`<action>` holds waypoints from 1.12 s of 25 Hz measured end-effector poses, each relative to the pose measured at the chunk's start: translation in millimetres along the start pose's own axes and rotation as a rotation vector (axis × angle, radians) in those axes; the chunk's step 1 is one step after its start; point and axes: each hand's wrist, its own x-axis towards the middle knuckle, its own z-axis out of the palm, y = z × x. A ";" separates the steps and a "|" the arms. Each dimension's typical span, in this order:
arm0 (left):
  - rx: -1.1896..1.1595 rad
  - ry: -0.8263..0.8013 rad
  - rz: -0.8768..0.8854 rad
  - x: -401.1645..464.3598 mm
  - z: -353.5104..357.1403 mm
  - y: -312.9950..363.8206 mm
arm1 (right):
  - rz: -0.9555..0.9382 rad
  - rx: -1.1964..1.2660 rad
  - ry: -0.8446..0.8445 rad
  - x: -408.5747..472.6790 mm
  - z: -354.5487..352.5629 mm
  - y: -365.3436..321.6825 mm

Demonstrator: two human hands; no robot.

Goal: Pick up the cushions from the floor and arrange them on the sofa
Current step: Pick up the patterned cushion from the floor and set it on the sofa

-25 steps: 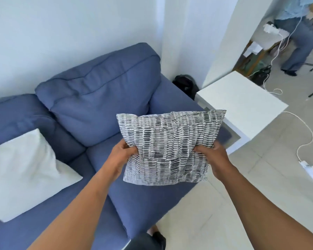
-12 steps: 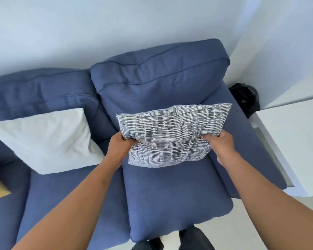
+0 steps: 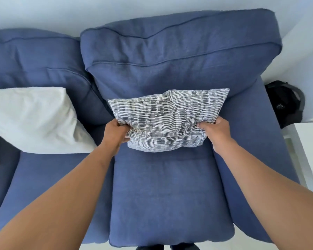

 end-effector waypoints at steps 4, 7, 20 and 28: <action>0.028 0.002 -0.037 56.9 17.6 -10.5 | 0.040 -0.030 0.020 53.4 25.0 18.2; 0.018 0.021 -0.043 86.3 28.2 -6.5 | 0.053 -0.047 0.041 81.3 39.5 18.1; -0.030 0.174 0.197 86.5 23.2 31.2 | -0.153 -0.133 0.264 104.6 31.6 -23.2; -0.002 0.229 0.179 61.1 23.0 26.0 | -0.045 -0.089 0.172 90.5 14.0 -24.9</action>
